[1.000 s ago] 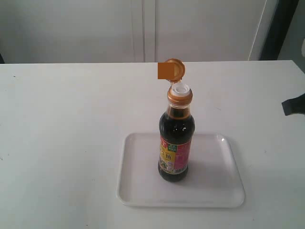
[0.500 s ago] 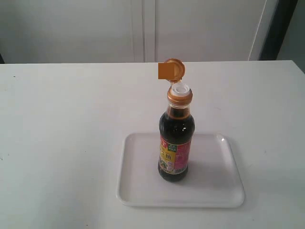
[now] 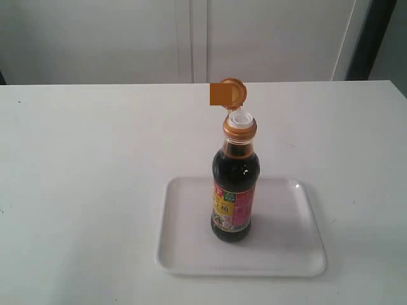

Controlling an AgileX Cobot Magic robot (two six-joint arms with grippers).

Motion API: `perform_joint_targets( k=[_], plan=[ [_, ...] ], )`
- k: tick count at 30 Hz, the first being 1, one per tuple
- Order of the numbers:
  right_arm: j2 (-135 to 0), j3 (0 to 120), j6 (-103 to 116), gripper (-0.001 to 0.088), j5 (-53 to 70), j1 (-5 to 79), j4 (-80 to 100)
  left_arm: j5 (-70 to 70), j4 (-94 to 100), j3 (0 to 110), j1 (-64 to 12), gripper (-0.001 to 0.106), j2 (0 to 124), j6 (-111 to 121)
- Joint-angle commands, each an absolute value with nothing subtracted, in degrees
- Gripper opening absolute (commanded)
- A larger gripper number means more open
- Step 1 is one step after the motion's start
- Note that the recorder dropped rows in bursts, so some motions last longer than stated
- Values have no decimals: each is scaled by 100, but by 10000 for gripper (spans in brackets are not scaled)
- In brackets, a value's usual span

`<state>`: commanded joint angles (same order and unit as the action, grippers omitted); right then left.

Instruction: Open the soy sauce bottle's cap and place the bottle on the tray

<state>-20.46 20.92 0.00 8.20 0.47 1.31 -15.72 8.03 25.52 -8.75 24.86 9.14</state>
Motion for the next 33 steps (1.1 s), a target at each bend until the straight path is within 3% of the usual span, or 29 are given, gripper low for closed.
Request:
perform_joint_targets(
  k=[10, 33],
  plan=[
    [-1223, 1708, 0, 0, 596, 47, 131, -1469, 726, 2188, -875, 0, 1764, 1182],
    [-1199, 1708, 0, 0, 613, 47, 131, -1460, 772, 2188, -875, 0, 1735, 1180]
  ],
)
